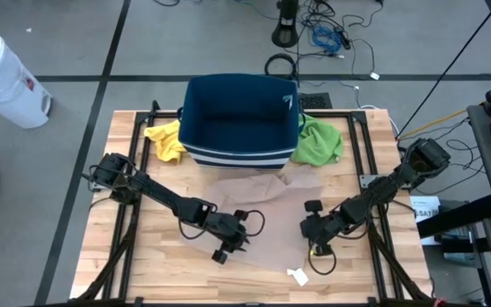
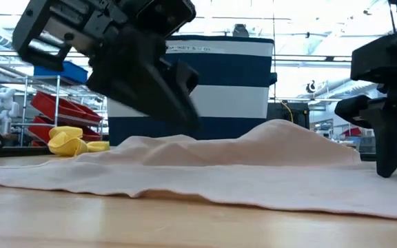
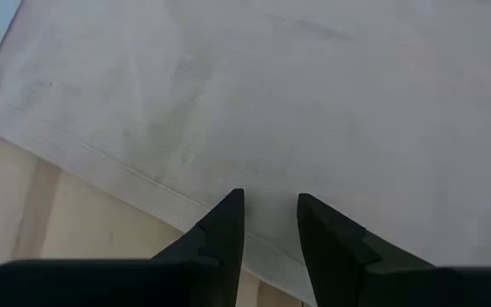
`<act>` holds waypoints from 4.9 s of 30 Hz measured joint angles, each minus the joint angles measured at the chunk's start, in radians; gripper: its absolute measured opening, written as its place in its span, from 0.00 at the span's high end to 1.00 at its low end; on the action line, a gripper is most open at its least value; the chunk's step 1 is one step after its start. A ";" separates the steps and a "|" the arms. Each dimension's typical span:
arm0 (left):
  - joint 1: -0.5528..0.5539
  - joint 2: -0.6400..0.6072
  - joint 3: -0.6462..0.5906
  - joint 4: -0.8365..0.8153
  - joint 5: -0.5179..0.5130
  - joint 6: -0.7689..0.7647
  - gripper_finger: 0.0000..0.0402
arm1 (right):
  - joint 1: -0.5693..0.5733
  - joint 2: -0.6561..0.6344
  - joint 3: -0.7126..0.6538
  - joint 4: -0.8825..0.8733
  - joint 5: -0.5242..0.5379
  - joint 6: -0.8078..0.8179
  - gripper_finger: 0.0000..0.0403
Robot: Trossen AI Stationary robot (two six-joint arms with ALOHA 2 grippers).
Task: Fold towel
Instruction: Fold the brown towel
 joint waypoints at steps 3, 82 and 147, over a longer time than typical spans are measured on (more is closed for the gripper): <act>0.001 -0.001 0.002 0.039 0.000 0.009 0.67 | -0.005 0.000 0.000 0.007 0.000 -0.001 0.76; -0.020 0.277 0.177 0.351 0.096 -0.021 0.67 | 0.099 0.327 0.151 0.449 -0.122 -0.163 0.78; -0.082 0.277 0.176 0.398 -0.260 -0.231 0.77 | 0.016 0.329 0.650 -0.258 0.076 -0.105 1.00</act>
